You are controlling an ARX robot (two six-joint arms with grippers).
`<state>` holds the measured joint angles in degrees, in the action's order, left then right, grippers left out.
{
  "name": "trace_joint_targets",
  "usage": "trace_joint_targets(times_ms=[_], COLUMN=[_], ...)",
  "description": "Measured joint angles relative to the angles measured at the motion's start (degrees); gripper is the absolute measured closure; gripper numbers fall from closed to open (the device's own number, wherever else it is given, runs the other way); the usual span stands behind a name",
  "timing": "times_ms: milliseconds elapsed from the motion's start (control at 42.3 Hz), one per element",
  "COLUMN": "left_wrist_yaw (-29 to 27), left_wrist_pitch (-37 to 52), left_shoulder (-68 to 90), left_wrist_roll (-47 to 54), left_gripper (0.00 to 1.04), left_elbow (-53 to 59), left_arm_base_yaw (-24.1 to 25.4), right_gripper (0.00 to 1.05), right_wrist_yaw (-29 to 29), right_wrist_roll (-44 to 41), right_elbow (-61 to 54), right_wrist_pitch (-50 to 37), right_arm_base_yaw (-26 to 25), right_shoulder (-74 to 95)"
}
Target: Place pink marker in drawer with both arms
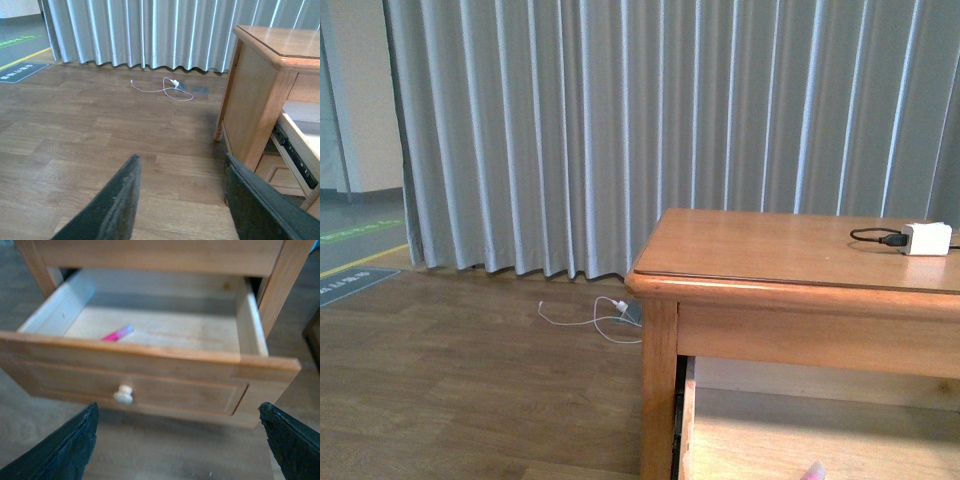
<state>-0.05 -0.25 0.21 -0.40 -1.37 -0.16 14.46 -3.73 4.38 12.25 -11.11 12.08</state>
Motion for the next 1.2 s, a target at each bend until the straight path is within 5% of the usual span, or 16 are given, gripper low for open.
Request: trace_joint_targets(times_ms=[236,614,1205], left_wrist_yaw=[0.02,0.02,0.02], left_wrist_pitch=[0.00,0.00,0.00], left_shoulder=[0.00,0.00,-0.02], left_wrist_roll=[0.02,0.13,0.13], left_gripper=[0.05,0.06,0.06], left_elbow=[0.00,0.00,0.00], left_arm_base_yaw=[0.00,0.00,0.00], right_gripper=[0.09,0.09,0.09], right_wrist_yaw=[0.63,-11.67,-20.87], right_wrist_roll=[-1.84,0.15,6.19], right_elbow=[3.80,13.11,28.09], right_wrist_pitch=[-9.64,-38.18,-60.65], right_arm_base_yaw=[3.85,9.53,11.45], right_shoulder=[29.44,69.85,95.80])
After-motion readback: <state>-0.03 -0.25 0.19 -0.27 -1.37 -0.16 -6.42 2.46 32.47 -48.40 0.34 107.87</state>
